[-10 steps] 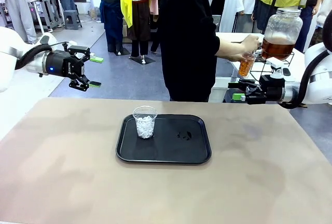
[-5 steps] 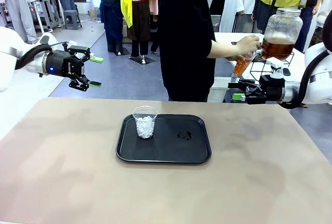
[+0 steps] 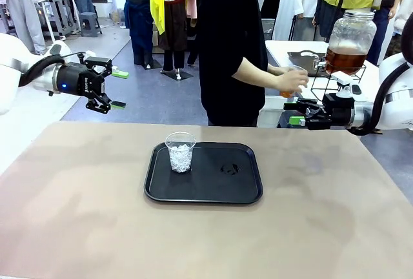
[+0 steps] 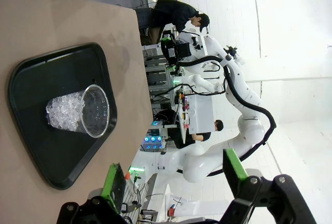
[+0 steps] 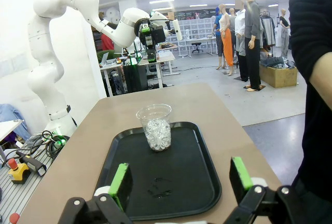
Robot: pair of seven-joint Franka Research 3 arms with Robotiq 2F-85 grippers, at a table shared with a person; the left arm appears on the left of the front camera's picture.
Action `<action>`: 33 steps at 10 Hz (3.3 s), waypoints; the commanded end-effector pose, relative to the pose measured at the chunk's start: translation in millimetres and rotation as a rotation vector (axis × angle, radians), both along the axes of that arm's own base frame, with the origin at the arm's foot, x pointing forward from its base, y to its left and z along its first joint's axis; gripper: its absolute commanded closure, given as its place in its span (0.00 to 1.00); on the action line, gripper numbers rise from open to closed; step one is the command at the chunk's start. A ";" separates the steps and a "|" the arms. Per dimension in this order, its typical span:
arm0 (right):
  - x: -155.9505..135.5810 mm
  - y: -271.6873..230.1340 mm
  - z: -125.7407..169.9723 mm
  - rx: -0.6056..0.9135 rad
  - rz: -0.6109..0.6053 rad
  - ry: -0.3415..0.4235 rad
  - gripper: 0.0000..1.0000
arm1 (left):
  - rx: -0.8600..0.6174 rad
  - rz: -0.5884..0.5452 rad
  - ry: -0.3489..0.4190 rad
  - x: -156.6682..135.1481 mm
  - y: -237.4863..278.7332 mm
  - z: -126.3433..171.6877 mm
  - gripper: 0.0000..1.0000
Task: Pour the drink into the iced cup.
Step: Pick up the iced cup indicated by the human and present it to them.
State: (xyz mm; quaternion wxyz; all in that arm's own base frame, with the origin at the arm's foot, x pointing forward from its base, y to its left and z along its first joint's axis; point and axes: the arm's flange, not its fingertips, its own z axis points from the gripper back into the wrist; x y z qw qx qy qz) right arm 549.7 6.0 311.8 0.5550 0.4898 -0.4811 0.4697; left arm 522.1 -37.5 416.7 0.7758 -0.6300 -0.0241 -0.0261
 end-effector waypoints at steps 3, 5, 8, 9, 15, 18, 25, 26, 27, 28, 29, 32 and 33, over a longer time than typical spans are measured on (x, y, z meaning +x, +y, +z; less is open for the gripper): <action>0.6 -0.8 3.2 -0.002 0.013 0.013 0.00 | 0.000 0.001 -0.002 0.2 0.1 0.9 0.00; 0.6 -0.8 3.2 -0.002 0.013 0.013 0.00 | 0.000 0.001 -0.002 0.2 0.1 0.9 0.00; 0.6 -0.8 3.2 -0.002 0.013 0.013 0.00 | 0.000 0.001 -0.002 0.2 0.1 0.9 0.00; 0.6 -0.8 3.2 -0.002 0.013 0.013 0.00 | 0.000 0.001 -0.002 0.2 0.1 0.9 0.00; 0.6 -0.8 3.2 -0.002 0.013 0.013 0.00 | 0.000 0.001 -0.002 0.2 0.1 0.9 0.00; 0.6 -0.8 3.2 -0.002 0.013 0.013 0.00 | 0.000 0.001 -0.002 0.2 0.1 0.9 0.00; 0.6 -0.8 3.2 -0.002 0.013 0.013 0.00 | 0.000 0.001 -0.002 0.2 0.1 0.9 0.00; 0.6 -0.8 3.2 -0.002 0.013 0.013 0.00 | 0.000 0.001 -0.002 0.2 0.1 0.9 0.00; 0.6 -0.8 3.2 -0.002 0.013 0.013 0.00 | 0.000 0.001 -0.002 0.2 0.1 0.9 0.00; 0.6 -0.8 3.2 -0.002 0.013 0.013 0.00 | 0.000 0.001 -0.002 0.2 0.1 0.9 0.00; 0.6 -0.8 3.2 -0.002 0.013 0.013 0.00 | 0.000 0.001 -0.002 0.2 0.1 0.9 0.00; 0.6 -0.8 3.2 -0.002 0.013 0.013 0.00 | 0.000 0.001 -0.002 0.2 0.1 0.9 0.00; 0.6 -0.8 3.2 -0.002 0.013 0.013 0.00 | 0.000 0.001 -0.002 0.2 0.1 0.9 0.00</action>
